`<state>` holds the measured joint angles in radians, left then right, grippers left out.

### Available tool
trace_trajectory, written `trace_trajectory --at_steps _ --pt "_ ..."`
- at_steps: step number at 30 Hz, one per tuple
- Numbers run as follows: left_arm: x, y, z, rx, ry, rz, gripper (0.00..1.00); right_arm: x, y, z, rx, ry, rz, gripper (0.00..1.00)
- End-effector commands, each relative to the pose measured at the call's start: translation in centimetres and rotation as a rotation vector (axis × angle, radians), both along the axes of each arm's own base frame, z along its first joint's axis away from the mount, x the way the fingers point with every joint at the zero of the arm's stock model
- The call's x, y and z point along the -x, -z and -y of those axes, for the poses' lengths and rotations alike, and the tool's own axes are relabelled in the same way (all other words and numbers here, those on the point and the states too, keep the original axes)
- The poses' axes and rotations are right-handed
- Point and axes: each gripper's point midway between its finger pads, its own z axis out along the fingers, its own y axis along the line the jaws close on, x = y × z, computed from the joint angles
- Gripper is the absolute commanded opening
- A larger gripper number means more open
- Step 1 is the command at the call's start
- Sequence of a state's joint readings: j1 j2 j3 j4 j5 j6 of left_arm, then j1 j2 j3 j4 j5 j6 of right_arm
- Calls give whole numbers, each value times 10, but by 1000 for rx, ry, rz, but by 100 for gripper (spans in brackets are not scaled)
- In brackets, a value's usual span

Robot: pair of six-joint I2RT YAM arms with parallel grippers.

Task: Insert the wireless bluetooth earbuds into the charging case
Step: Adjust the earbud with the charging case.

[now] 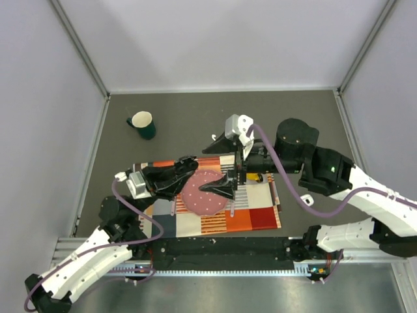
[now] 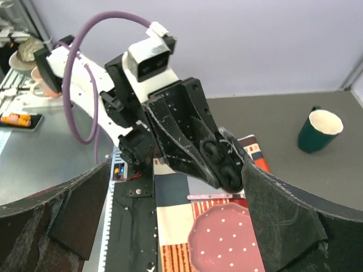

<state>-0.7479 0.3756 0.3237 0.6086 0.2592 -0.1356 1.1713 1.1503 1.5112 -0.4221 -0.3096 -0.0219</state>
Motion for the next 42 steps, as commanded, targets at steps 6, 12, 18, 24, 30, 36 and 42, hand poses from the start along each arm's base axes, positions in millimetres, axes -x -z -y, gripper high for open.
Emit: trace_trajectory --at_steps 6,12,18,24,30,36,42 --pt "19 -15 9 -12 104 51 0 -1 20 -8 103 -68 77 33" --pt "20 -10 11 -23 111 61 0 -14 29 -15 88 -3 76 6" --pt "23 -8 14 -38 137 76 0 -23 40 -23 106 22 72 11" --pt "24 -7 17 -38 155 72 0 -26 41 -31 110 19 73 28" --pt "24 -8 17 -32 156 78 0 -24 49 -35 128 1 59 17" --pt "27 -8 17 -33 165 85 0 -27 52 -37 135 12 53 23" --pt "31 -8 17 -33 179 99 0 -29 54 -39 141 19 55 24"
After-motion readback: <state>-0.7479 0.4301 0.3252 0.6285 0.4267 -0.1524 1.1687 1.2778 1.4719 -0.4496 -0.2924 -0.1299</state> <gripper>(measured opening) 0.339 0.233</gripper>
